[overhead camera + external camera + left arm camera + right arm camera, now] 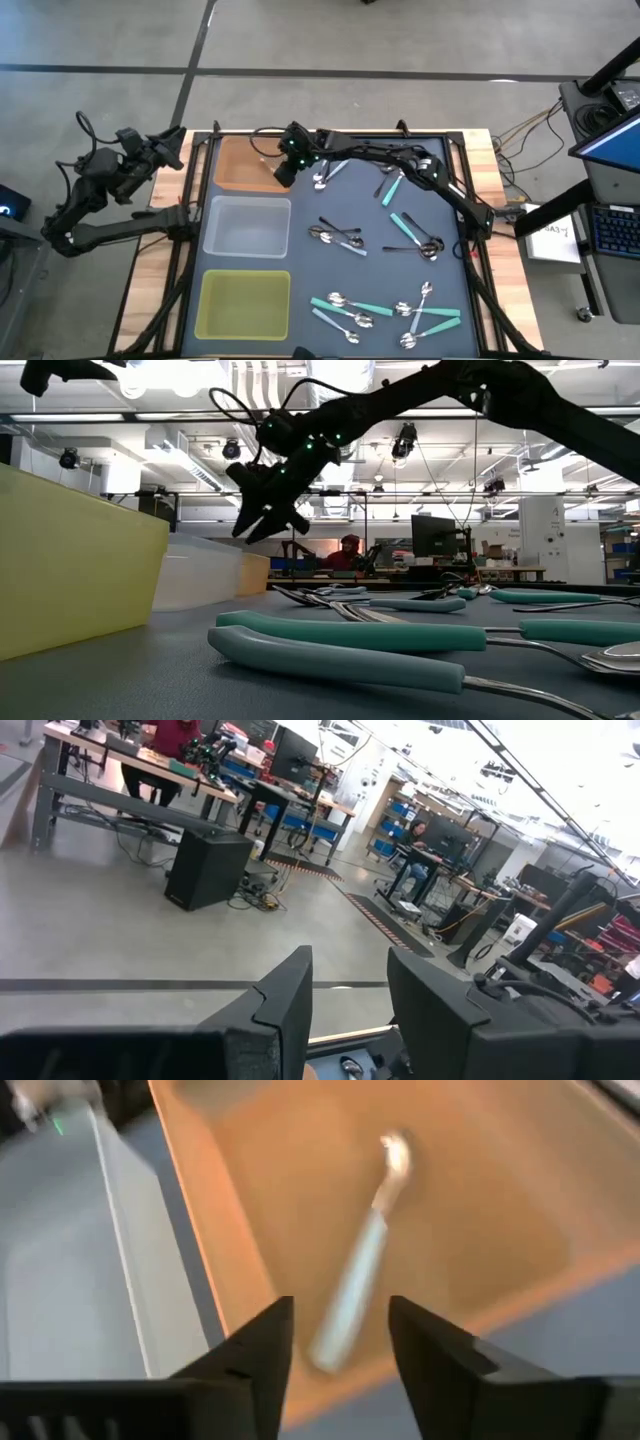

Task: Sort silverware by color (type)
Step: Put the light blue spoon into the orange bin

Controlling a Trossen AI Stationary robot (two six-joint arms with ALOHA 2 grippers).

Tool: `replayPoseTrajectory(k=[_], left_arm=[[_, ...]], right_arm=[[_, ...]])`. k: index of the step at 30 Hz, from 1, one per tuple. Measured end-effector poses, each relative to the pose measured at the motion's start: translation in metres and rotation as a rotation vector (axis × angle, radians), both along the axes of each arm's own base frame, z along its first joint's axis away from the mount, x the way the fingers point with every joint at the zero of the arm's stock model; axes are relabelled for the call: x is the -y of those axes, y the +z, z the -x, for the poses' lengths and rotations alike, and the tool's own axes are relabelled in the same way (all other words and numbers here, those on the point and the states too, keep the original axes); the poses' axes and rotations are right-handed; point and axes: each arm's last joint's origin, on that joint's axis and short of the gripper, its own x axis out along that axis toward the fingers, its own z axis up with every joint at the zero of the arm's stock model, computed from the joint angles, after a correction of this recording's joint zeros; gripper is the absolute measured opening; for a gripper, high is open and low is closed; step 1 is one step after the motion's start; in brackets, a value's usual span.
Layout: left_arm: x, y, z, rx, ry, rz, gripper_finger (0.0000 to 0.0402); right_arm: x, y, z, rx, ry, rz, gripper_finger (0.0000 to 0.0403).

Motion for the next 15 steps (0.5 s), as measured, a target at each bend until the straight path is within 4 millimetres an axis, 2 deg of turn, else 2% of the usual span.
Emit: replayPoseTrajectory(k=[3,7,11,15], left_arm=[[0.000,0.000,0.000,0.000,0.000,0.000,0.0115],[0.000,0.000,0.000,-0.001,0.000,0.000,0.0115],[0.000,0.000,0.000,-0.003,-0.006,0.001,0.0115],[0.000,-0.001,-0.001,-0.003,-0.028,0.003,0.0115]], right_arm=[[-0.002,0.007,0.014,-0.145,0.045,-0.005,0.0175],[-0.007,0.012,0.035,-0.360,0.159,0.033,0.0169],[-0.008,0.002,0.050,-0.560,0.268,0.119,0.0153],[0.001,-0.012,0.055,-0.616,0.339,0.189,0.0148]])
